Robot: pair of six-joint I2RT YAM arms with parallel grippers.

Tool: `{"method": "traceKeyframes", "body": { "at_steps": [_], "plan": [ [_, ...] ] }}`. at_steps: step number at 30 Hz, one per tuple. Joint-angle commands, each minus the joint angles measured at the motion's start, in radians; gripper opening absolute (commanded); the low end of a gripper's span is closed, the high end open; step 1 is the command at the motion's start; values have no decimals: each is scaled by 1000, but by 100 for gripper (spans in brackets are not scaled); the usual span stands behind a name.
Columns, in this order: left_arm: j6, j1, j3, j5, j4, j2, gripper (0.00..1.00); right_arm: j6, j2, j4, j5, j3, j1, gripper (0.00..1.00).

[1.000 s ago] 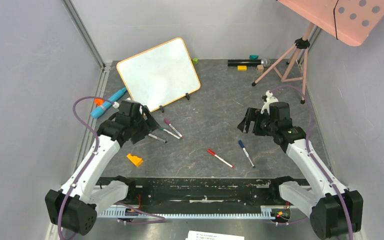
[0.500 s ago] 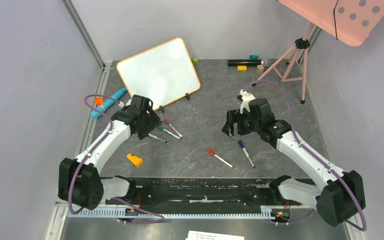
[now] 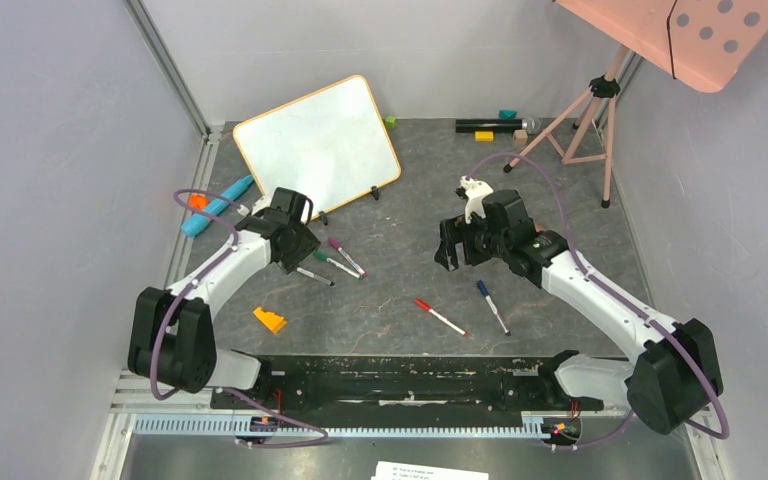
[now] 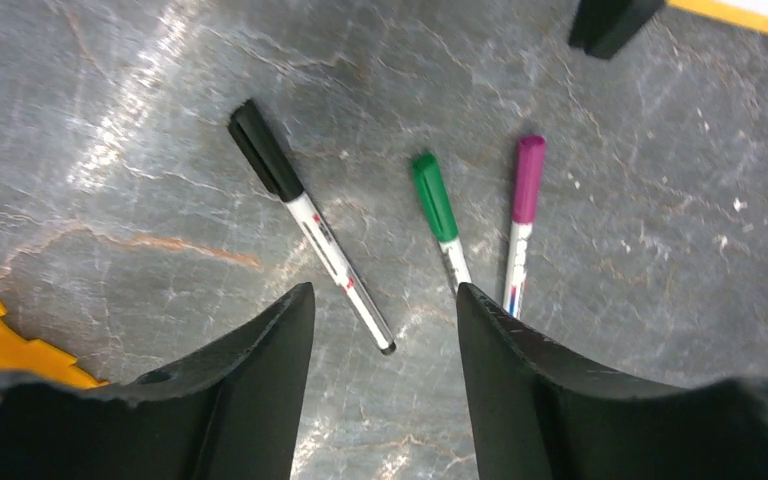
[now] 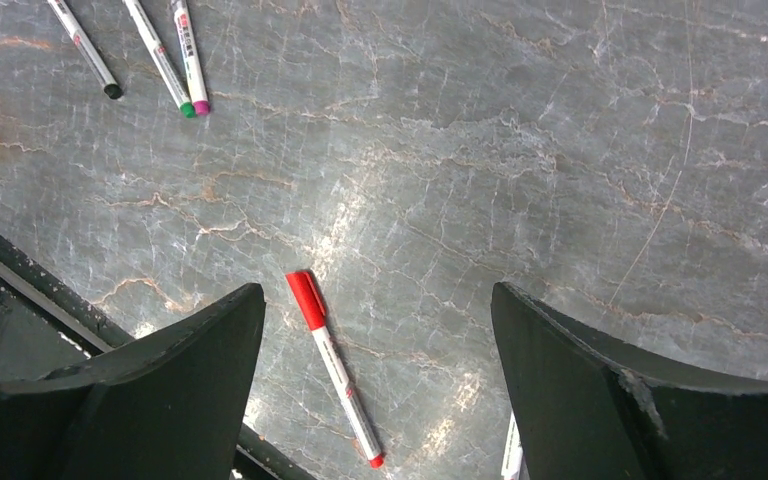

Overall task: Write a sentence on the whiteboard
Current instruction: Move the whiteboard to the center of the board.

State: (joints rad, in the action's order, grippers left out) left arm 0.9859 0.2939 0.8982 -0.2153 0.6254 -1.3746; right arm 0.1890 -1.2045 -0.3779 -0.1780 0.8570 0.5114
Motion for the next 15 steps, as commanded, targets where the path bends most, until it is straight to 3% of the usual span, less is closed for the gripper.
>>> {"method": "traceKeyframes", "body": {
  "at_steps": [1, 5, 11, 15],
  "plan": [
    [65, -27, 5, -129, -25, -24, 58, -31, -3, 29, 11, 59, 6, 86],
    [76, -45, 16, -183, 0, -52, 58, -30, 1, 24, 17, 53, 6, 86],
    [48, -93, -6, -151, -50, -92, 59, -19, 17, 26, 25, 36, 6, 86],
    [39, -113, -14, -132, -81, -124, 55, -13, 19, 25, 29, 36, 7, 86]
  ]
}}
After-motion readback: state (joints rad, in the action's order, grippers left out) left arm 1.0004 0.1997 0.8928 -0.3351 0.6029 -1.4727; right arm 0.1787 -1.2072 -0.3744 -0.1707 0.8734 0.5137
